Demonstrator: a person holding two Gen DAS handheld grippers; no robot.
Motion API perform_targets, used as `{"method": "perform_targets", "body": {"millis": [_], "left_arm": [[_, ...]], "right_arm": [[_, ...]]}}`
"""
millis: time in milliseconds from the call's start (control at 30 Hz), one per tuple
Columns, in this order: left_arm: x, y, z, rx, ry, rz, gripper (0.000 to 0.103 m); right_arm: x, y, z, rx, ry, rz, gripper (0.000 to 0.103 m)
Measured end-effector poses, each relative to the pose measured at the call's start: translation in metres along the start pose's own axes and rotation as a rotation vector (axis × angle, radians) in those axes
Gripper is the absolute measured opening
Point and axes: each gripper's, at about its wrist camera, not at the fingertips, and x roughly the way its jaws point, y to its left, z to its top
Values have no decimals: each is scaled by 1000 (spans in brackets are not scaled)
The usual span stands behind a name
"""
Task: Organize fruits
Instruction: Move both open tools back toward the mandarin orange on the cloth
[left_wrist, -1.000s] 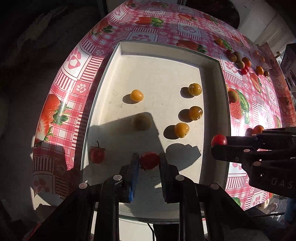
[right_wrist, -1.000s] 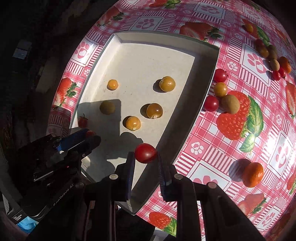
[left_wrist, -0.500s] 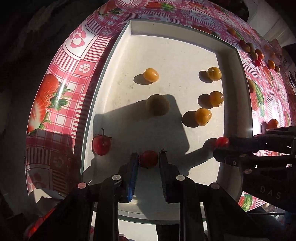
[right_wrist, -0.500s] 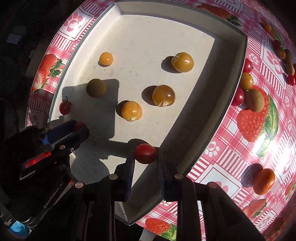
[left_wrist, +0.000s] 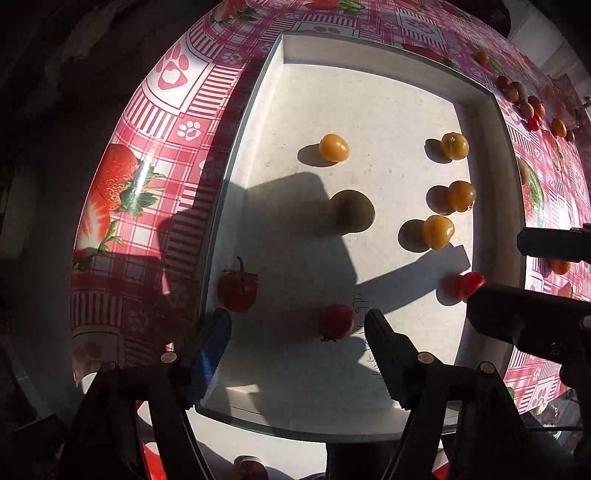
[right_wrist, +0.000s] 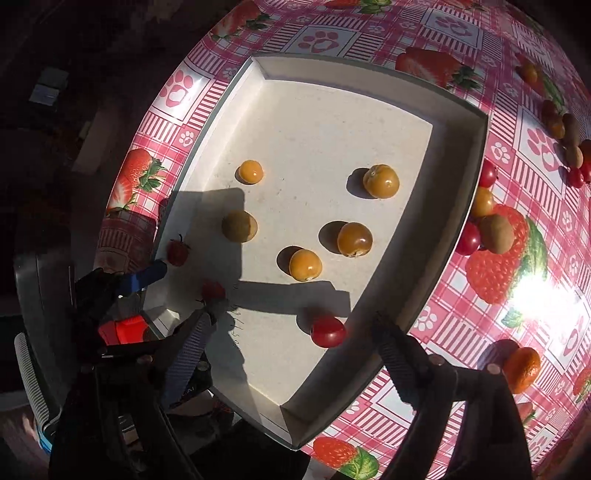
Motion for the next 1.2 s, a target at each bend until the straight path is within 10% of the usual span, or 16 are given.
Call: {"method": "perform_targets", "body": {"millis": [667, 1200], "left_arm": [[-62, -117, 63, 261, -130, -125, 75], [-9, -199, 20, 347, 25, -212, 75]], "right_arm": [[-79, -198, -55, 480, -136, -128, 92], [-70, -237, -112, 513, -96, -150, 92]]}}
